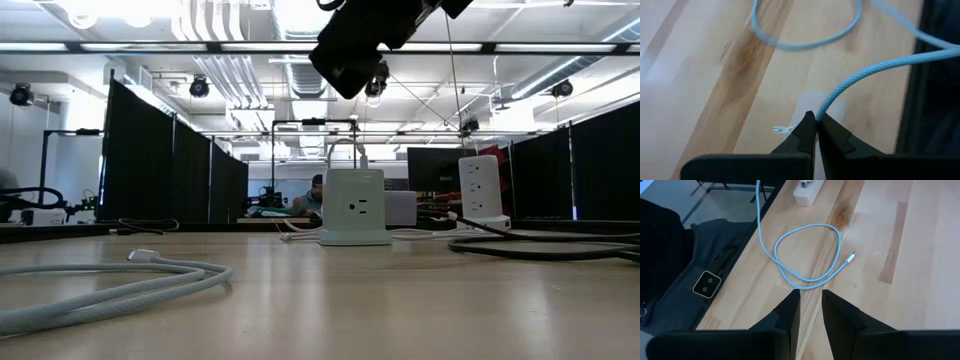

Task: Insert USB
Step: Insert the blue USB cable into the bottom white outlet

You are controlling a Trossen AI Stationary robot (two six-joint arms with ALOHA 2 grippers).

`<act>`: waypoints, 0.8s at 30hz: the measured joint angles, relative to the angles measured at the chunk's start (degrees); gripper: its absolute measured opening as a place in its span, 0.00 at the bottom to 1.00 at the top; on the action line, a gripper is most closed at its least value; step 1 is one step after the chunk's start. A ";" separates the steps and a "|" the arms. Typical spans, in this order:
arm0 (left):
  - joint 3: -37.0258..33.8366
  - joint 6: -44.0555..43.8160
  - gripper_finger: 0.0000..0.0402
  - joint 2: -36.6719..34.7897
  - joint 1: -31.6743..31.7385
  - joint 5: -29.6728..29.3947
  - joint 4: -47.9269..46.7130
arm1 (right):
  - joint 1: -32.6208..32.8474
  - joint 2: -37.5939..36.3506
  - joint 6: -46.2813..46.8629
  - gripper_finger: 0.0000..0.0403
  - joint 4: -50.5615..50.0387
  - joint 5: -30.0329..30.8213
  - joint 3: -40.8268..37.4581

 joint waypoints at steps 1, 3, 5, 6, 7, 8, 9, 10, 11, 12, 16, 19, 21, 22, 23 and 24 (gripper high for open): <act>0.25 -0.19 0.00 0.04 -0.04 0.45 -0.35 | 0.00 0.00 0.01 0.15 0.19 -0.01 0.00; 1.11 -0.21 0.00 0.06 0.03 0.94 -0.49 | 0.00 0.00 0.02 0.14 0.32 -0.01 0.00; 1.69 -0.21 0.00 0.00 0.13 0.92 -0.93 | 0.00 0.00 -0.01 0.13 0.36 -0.02 0.00; 1.81 -0.21 0.00 -0.01 0.11 0.88 -1.07 | 0.00 0.00 -0.02 0.13 0.36 -0.03 0.00; 1.85 -0.21 0.00 -0.03 0.06 0.88 -1.05 | 0.00 0.00 0.00 0.12 0.36 -0.02 0.00; 1.86 -0.21 0.00 -0.03 0.05 0.82 -1.07 | 0.00 0.00 0.00 0.12 0.36 -0.01 0.00; 1.86 -0.21 0.00 -0.03 0.05 0.76 -1.05 | 0.00 0.00 0.00 0.12 0.36 -0.01 0.00; 1.86 -0.21 0.00 -0.05 0.07 0.59 -1.01 | 0.00 0.00 0.02 0.12 0.38 -0.02 0.00; 1.86 -0.21 0.00 -0.05 0.18 0.19 -0.97 | 0.00 0.00 0.02 0.12 0.38 -0.04 0.00; 1.83 -0.21 0.00 -0.05 0.18 -0.22 -0.98 | 0.00 0.00 0.02 0.12 0.37 -0.04 0.00; 1.82 -0.09 0.00 -0.05 0.43 -0.76 -1.56 | 0.00 0.00 0.02 0.14 0.38 -0.04 0.00; 1.81 -0.05 0.00 -0.07 0.57 -1.24 -1.70 | 0.00 0.00 0.02 0.15 0.38 -0.01 0.00; 1.80 -0.03 0.00 -0.09 0.59 -1.78 -1.67 | 0.00 0.00 0.02 0.16 0.38 -0.04 0.00; 1.80 -0.03 0.00 -0.11 0.59 -1.82 -1.63 | 0.01 0.00 0.02 0.16 0.38 -0.04 0.00; 1.79 -0.03 0.00 -0.14 0.59 -1.83 -1.36 | 0.00 0.00 0.02 0.17 0.38 -0.04 0.00; 1.78 -0.02 0.00 -0.14 0.59 -1.85 -0.81 | 0.00 0.00 0.04 0.17 0.38 -0.04 0.00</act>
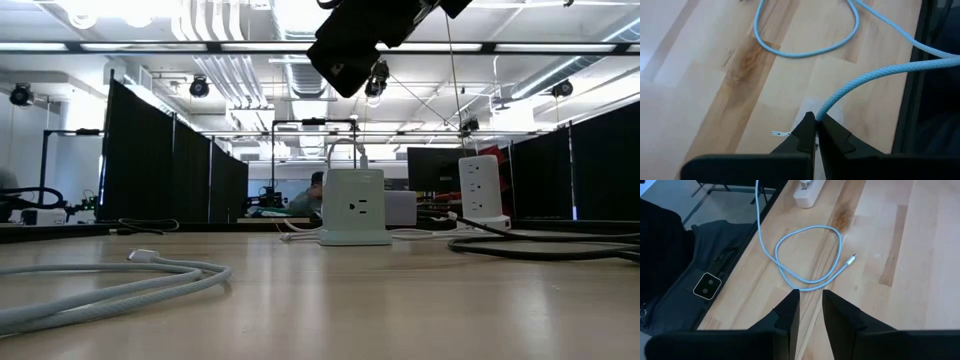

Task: Insert USB
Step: Insert the blue USB cable into the bottom white outlet

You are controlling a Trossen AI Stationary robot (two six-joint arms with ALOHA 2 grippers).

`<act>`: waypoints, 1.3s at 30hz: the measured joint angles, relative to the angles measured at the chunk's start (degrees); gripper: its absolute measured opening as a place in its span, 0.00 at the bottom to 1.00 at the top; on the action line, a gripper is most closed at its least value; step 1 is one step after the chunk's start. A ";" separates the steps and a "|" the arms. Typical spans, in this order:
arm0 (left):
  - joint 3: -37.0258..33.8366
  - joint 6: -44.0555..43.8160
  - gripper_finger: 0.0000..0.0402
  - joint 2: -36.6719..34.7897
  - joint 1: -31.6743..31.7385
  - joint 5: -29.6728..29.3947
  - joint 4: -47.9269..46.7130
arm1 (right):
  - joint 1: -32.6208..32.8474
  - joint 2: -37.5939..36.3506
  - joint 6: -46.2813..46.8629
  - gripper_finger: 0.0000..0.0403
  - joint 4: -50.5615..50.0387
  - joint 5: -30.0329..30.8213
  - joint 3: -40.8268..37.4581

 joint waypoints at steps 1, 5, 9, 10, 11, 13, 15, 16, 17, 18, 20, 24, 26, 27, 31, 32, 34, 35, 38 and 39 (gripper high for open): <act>0.00 0.01 0.00 0.00 0.01 -0.05 0.60 | 0.00 0.00 0.00 0.17 0.01 0.02 0.00; -0.09 0.01 0.00 0.01 0.09 -0.17 0.85 | 0.00 0.00 -0.02 0.16 0.01 0.00 0.00; -0.12 0.56 0.00 0.85 0.47 -0.25 0.75 | 0.00 0.00 0.00 0.14 -0.02 0.01 0.00; -0.13 0.61 0.00 1.01 0.55 -0.37 0.74 | 0.00 0.00 0.00 0.13 0.01 0.01 0.00; -0.14 0.64 0.00 1.06 0.57 -0.37 0.81 | 0.02 0.00 0.00 0.13 -0.02 0.00 0.00; -0.13 0.65 0.00 1.18 0.66 -0.40 0.86 | 0.02 0.00 0.00 0.12 -0.02 0.00 0.00; -0.13 0.65 0.00 1.20 0.66 0.03 1.01 | 0.02 0.00 0.00 0.12 0.01 -0.01 0.00; -0.13 0.65 0.00 1.20 0.66 0.17 1.07 | 0.02 0.00 0.00 0.12 0.00 0.00 0.00; -0.13 0.65 0.00 1.19 0.66 0.33 1.14 | 0.02 0.00 0.00 0.13 0.01 0.00 0.00; -0.12 0.65 0.00 1.19 0.66 0.42 1.09 | 0.02 0.00 0.00 0.13 0.01 0.00 0.00; 0.08 0.67 0.00 1.17 0.66 1.22 0.82 | 0.02 0.00 0.00 0.14 -0.01 0.00 0.00; 0.48 0.69 0.00 1.16 0.66 2.40 -0.22 | 0.02 0.00 0.00 0.16 0.01 0.00 0.00; 0.54 0.67 0.00 1.16 0.66 2.70 -0.41 | 0.02 0.00 0.02 0.17 0.01 0.00 0.00; 0.57 0.67 0.00 1.16 0.66 3.08 -0.31 | 0.02 0.00 0.02 0.17 0.01 0.00 0.00; 0.76 0.65 0.00 1.22 0.75 3.20 -0.35 | 0.02 0.00 0.02 0.18 0.03 0.01 0.00; 0.76 0.65 0.00 1.22 0.77 3.20 -0.45 | 0.02 0.00 0.02 0.17 0.03 0.01 0.00; 0.76 0.65 0.00 1.22 0.98 3.18 -0.41 | 0.02 0.00 0.03 0.16 0.03 0.01 0.00; 0.76 0.65 0.00 1.22 1.05 3.05 -0.39 | 0.02 0.00 0.02 0.16 0.03 0.00 0.00; 0.76 1.60 0.00 1.27 1.49 -0.09 0.52 | 0.02 0.00 0.24 0.14 0.03 0.00 0.00; 0.76 2.84 0.00 1.27 1.74 -1.08 1.48 | 0.02 0.00 0.41 0.13 0.03 0.00 0.00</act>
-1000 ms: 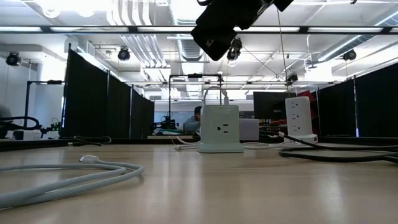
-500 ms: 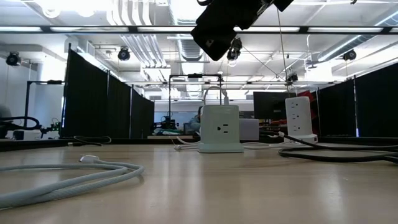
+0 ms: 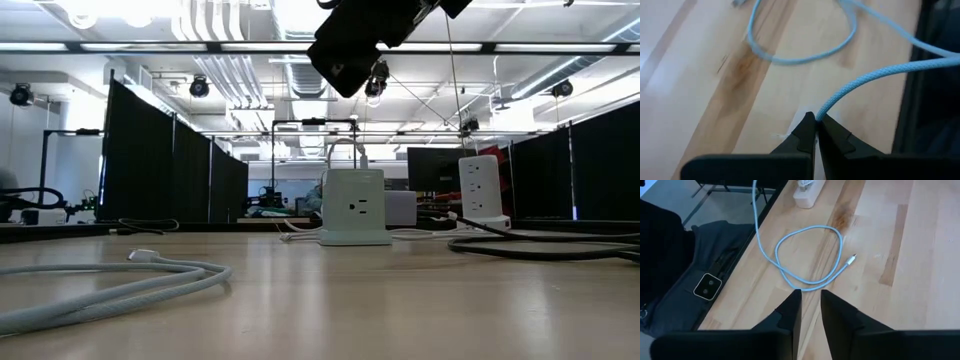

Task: Insert USB
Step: Insert the blue USB cable into the bottom white outlet

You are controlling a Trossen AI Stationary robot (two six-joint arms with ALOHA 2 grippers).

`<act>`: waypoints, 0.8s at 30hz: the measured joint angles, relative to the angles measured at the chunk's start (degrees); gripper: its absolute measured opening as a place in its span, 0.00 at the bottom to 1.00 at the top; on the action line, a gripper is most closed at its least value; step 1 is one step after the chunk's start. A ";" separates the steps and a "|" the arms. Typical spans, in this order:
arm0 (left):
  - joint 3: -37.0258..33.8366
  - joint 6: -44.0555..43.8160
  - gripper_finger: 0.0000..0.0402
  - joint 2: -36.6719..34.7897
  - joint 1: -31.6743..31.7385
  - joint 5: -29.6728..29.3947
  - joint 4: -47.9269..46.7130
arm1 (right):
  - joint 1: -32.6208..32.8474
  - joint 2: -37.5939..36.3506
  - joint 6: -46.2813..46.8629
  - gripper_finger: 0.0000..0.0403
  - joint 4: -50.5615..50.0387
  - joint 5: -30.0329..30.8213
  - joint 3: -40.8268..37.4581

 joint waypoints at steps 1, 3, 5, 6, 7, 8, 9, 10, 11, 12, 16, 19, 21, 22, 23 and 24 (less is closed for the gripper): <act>0.00 1.22 0.00 0.00 0.37 -0.31 1.03 | 0.00 0.00 0.02 0.13 -0.02 0.00 0.00; -0.04 3.19 0.00 0.00 1.02 -0.21 2.63 | 0.00 0.00 0.03 0.12 0.01 0.00 0.00; -0.05 4.22 0.00 0.00 1.41 -0.06 3.01 | 0.02 0.00 0.03 0.12 0.00 0.00 0.00; -0.07 4.33 0.00 0.00 1.50 0.40 3.16 | 0.02 0.00 0.03 0.12 0.00 0.00 0.00; -0.07 4.39 0.00 0.00 1.50 1.32 3.10 | 0.03 0.00 0.03 0.13 0.00 0.00 0.00; -0.07 4.44 0.00 0.00 1.50 2.26 2.77 | 0.07 0.00 0.03 0.13 0.00 0.00 0.00; -0.04 4.48 0.00 0.00 1.50 2.90 2.41 | 0.11 0.00 0.09 0.14 0.00 0.00 0.00; 0.02 4.44 0.00 0.00 1.50 3.46 2.22 | 0.11 0.00 0.18 0.14 0.00 0.00 0.00; 0.18 4.38 0.00 0.00 1.50 4.04 2.06 | 0.11 0.00 0.30 0.15 0.00 0.00 0.00; 0.42 4.30 0.00 0.00 1.50 4.45 1.54 | 0.11 0.00 0.37 0.15 0.00 0.00 0.00; 2.22 4.26 0.00 0.00 1.54 5.86 -1.91 | 0.11 0.00 0.46 0.17 0.00 0.00 0.00; 3.92 3.74 0.00 0.00 1.48 5.71 -5.38 | 0.11 0.00 0.57 0.18 0.00 0.00 0.00; 4.09 3.44 0.00 0.00 1.50 5.66 -6.55 | 0.11 0.00 0.60 0.17 0.00 0.00 0.00; 4.09 3.40 0.00 0.00 1.50 5.67 -6.37 | 0.11 0.00 0.60 0.17 0.00 -0.02 0.00; 4.08 3.38 0.00 0.00 1.50 5.63 -6.28 | 0.11 0.00 0.61 0.16 0.00 0.00 0.00; 3.95 3.33 0.00 0.00 1.50 5.55 -6.23 | 0.11 0.00 0.60 0.16 -0.01 -0.01 0.00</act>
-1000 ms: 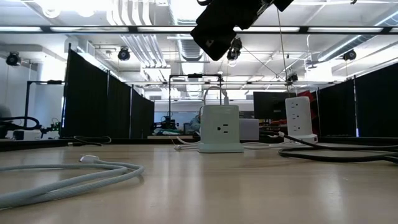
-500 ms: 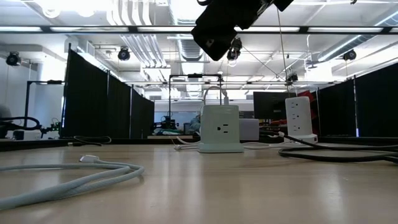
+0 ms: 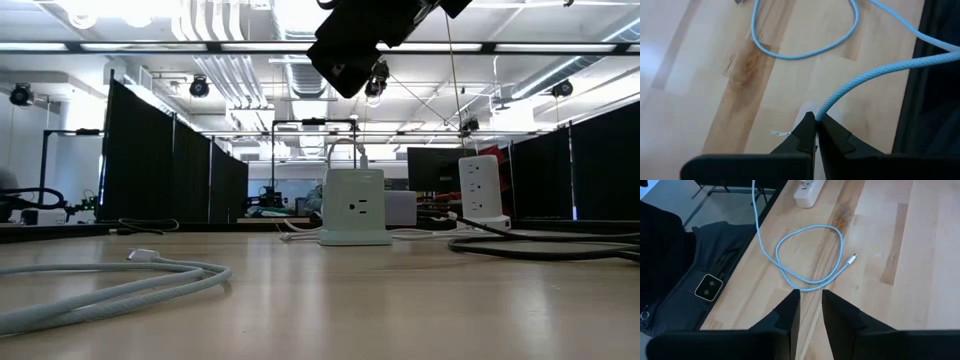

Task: Insert USB
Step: Insert the blue USB cable into the bottom white outlet

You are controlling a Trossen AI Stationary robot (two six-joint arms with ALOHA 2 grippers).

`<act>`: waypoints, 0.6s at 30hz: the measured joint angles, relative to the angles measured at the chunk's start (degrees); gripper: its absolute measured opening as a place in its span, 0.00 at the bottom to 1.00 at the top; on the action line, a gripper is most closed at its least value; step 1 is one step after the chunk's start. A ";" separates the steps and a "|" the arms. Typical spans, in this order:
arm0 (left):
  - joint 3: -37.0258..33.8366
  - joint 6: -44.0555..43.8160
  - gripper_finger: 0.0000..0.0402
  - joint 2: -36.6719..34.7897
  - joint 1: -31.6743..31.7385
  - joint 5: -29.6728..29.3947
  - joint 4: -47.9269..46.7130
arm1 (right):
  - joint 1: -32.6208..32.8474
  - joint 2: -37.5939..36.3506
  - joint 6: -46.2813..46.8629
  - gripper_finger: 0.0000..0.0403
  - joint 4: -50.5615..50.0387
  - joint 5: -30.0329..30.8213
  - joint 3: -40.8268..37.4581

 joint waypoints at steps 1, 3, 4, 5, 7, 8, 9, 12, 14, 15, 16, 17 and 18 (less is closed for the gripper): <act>-0.21 -0.18 0.00 0.00 0.00 -0.02 0.14 | 0.00 0.00 0.00 0.15 0.01 0.01 0.00; -0.67 -0.97 0.00 0.00 0.00 -0.02 0.59 | 0.02 0.00 0.04 0.14 0.01 -0.01 0.00; -0.84 -1.50 0.00 0.00 0.00 -0.02 0.77 | 0.00 0.00 0.04 0.13 -0.01 -0.01 0.00; -1.08 -1.91 0.00 0.00 0.00 0.14 1.04 | 0.02 0.00 0.06 0.13 -0.01 -0.01 0.00; -1.91 -2.23 0.00 0.00 0.00 0.80 2.55 | 0.02 0.00 0.04 0.12 0.01 -0.01 0.00; -2.24 -2.23 0.00 0.03 0.00 0.92 3.43 | 0.02 0.00 0.05 0.12 0.00 0.00 0.00; -2.49 -2.18 0.00 0.04 0.00 0.83 4.17 | 0.02 0.00 0.04 0.12 -0.01 0.00 0.00; -2.81 -2.17 0.00 0.04 0.00 0.64 5.15 | 0.02 0.00 0.04 0.13 -0.01 0.01 0.00; -2.84 -2.15 0.00 0.04 0.04 0.66 5.30 | 0.02 0.00 0.04 0.14 -0.01 0.01 0.00; -2.84 -2.01 0.00 0.04 0.04 0.66 5.35 | 0.02 0.00 0.06 0.15 -0.01 0.01 0.00; -2.84 -1.72 0.00 0.04 0.04 0.68 5.26 | 0.02 0.00 0.06 0.16 -0.01 -0.01 0.00; -2.84 -1.64 0.00 0.04 0.04 0.65 5.02 | 0.02 0.00 0.10 0.16 -0.01 0.00 0.00; -2.84 -1.64 0.00 0.04 0.04 0.61 4.51 | 0.02 0.00 0.39 0.17 -0.01 0.01 0.00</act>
